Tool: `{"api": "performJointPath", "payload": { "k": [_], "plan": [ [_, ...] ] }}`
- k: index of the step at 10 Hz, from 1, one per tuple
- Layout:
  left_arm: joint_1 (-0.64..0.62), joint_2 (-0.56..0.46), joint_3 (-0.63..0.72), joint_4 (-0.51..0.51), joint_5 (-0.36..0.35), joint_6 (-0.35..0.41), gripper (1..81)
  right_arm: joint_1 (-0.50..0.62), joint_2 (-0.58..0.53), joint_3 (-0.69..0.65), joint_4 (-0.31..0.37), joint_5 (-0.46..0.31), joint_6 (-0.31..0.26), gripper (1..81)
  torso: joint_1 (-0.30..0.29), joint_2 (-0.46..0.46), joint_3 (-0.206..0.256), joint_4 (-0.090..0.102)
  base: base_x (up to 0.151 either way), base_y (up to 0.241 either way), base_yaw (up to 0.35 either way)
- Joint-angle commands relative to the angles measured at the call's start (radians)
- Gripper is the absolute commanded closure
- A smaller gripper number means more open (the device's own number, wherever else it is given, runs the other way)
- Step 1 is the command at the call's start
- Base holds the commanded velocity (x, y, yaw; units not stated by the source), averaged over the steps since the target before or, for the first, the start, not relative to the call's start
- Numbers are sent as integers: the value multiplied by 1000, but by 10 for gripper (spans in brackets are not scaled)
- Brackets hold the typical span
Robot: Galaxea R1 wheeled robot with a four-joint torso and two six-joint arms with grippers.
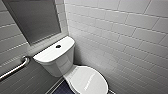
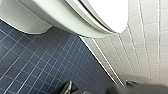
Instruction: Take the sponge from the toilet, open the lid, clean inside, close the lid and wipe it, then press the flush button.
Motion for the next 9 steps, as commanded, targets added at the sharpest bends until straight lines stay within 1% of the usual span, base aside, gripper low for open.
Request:
{"api": "performJointPath", "payload": {
  "k": [1, 2, 3, 4, 5, 7, 9],
  "plan": [
    [-106, 6, 25, -26, 68, 0, 10, -37, -21, 12, -16, -76, -4, 811, 0, 0, 0, -78, 0, 0, 0],
    [-118, 12, 25, -45, 68, 0, 10, -47, -22, 9, -16, -76, -4, 811, 0, 0, 0, -30, 0, 0, 0],
    [-126, 15, 25, -65, 68, 0, 10, -58, -19, 7, -16, -76, -4, 811, 0, 0, 0, -55, 0, 0, 0],
    [-133, 20, 17, -98, 70, -2, 10, -66, -15, 7, -12, -76, -2, 811, 0, 0, 0, -74, 0, 0, 0],
    [-138, 23, 5, -145, 70, 0, 10, -67, -5, 4, -9, -76, -1, 811, 0, 0, 0, -78, 0, 0, 0],
    [-146, 38, -15, -212, 73, 0, 10, -69, 16, -19, -12, -75, -2, 811, 0, 0, 0, -77, 0, 0, 0],
    [-152, 58, -27, -243, 56, 0, 10, -69, 30, -27, -10, -76, -4, 811, 0, 0, 0, -77, 0, 0, 0]
  ]
}}
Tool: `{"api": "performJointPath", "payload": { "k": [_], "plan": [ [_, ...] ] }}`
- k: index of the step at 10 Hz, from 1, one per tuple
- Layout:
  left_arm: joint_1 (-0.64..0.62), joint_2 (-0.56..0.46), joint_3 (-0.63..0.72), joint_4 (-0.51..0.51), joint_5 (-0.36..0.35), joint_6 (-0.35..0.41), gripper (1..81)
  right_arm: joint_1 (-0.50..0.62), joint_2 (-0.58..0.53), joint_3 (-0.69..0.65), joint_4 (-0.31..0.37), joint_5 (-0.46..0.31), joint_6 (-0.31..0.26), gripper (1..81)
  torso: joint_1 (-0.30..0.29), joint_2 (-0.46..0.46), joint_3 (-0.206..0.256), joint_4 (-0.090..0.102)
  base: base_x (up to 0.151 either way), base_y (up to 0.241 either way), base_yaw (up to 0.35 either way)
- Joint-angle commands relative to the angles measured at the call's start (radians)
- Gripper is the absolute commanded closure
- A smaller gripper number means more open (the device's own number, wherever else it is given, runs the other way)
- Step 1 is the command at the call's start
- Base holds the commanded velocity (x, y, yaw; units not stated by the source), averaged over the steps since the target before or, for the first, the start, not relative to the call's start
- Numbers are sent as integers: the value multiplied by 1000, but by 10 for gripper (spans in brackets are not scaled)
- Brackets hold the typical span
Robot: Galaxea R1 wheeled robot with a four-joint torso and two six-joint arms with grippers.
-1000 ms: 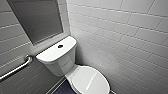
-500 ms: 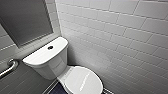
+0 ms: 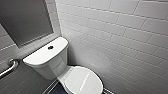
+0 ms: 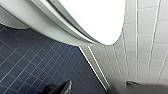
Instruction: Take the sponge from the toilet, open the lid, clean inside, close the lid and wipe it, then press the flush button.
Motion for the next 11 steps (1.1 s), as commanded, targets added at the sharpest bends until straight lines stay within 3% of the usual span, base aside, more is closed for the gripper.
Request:
{"api": "performJointPath", "payload": {
  "k": [1, 4, 7, 11],
  "plan": [
    [-110, 45, -23, -36, 68, 2, 10, -22, -12, 5, -7, -76, -2, 811, 0, 0, 0, 0, 0, 0, 0],
    [-111, 101, -117, -85, 69, -3, 10, -31, 5, 5, -12, -71, -2, 811, 0, 0, 0, 0, 0, 0, 0],
    [-128, 108, -132, -168, 28, -3, 10, -31, 39, -40, -4, -64, 6, 811, 0, 0, 0, 0, 0, 0, 0],
    [-160, 113, -134, -194, 23, -3, 10, -29, 66, -84, -4, -67, 8, 811, 0, 0, 0, 0, 0, 0, 0]
  ]
}}
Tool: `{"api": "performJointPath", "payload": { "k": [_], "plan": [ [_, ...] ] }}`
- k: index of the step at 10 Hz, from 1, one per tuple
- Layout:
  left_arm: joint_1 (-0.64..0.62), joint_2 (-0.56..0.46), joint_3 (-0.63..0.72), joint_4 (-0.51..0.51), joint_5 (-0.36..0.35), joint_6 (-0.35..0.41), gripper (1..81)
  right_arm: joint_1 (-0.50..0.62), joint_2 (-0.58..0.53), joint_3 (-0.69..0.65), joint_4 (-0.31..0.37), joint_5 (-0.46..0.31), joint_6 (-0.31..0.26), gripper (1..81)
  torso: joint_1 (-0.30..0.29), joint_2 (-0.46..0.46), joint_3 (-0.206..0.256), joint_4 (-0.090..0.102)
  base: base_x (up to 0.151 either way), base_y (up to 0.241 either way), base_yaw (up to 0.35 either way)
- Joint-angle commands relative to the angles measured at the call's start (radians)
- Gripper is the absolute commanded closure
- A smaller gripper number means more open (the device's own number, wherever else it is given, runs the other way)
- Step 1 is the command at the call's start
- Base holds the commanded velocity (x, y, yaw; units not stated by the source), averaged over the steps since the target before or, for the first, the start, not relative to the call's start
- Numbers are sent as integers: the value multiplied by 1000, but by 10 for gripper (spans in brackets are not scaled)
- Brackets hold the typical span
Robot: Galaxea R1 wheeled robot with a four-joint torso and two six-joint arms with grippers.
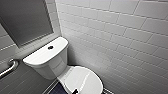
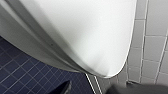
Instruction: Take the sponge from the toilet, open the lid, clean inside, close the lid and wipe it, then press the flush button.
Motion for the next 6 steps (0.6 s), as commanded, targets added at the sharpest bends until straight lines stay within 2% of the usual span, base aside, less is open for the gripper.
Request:
{"api": "performJointPath", "payload": {
  "k": [1, 6],
  "plan": [
    [-116, 5, 27, -36, 77, 1, 10, -25, -11, -10, -5, -71, 4, 811, 0, 0, 0, 0, 0, 0, 0],
    [-123, 51, -61, -76, 77, 1, 10, -24, -9, -10, -5, -73, 5, 811, 0, 0, 0, 0, 0, 0, 0]
  ]
}}
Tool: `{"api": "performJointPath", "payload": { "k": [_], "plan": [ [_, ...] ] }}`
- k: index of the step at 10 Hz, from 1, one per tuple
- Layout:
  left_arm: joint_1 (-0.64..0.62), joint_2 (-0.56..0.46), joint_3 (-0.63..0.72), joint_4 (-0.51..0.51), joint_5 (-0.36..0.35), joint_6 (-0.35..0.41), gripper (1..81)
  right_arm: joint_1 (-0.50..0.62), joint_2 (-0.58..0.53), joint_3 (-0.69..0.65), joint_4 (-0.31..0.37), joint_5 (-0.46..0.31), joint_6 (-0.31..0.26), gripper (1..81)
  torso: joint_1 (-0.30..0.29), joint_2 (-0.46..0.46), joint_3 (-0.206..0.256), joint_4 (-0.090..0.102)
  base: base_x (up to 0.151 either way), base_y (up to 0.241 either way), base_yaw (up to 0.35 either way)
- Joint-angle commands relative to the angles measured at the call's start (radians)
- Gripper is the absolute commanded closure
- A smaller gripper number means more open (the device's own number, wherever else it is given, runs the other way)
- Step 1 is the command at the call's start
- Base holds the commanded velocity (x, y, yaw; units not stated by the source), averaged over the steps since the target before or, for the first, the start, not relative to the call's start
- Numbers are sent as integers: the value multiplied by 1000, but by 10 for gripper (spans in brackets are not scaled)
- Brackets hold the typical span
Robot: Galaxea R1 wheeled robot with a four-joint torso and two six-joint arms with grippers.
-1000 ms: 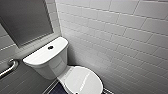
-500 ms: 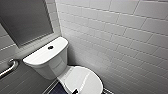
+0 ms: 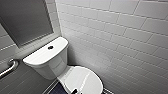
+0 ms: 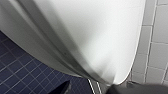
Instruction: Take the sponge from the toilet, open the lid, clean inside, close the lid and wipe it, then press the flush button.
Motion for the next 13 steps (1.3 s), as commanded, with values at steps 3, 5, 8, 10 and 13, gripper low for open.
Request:
{"api": "performJointPath", "payload": {
  "k": [3, 5, 8, 10, 13],
  "plan": [
    [-150, 40, -11, -44, 79, -1, 10, -21, -16, 6, -5, -77, 5, 811, 0, 0, 0, 0, 0, 0, 0],
    [-154, 42, -14, -49, 79, -1, 10, -19, -14, 9, -5, -78, 4, 811, 0, 0, 0, 0, 0, 0, 0],
    [-159, 51, -43, -77, 63, -1, 10, -18, -14, 12, -7, -78, 1, 811, 0, 0, 0, 0, 0, 0, 0],
    [-170, 58, -44, -83, 62, -1, 10, -16, -13, 15, -7, -80, 1, 811, 0, 0, 0, 0, 0, 0, 0],
    [-165, 88, -102, -83, 63, -1, 10, -16, -11, 13, -7, -78, 1, 811, 0, 0, 0, 0, 0, 0, 0]
  ]
}}
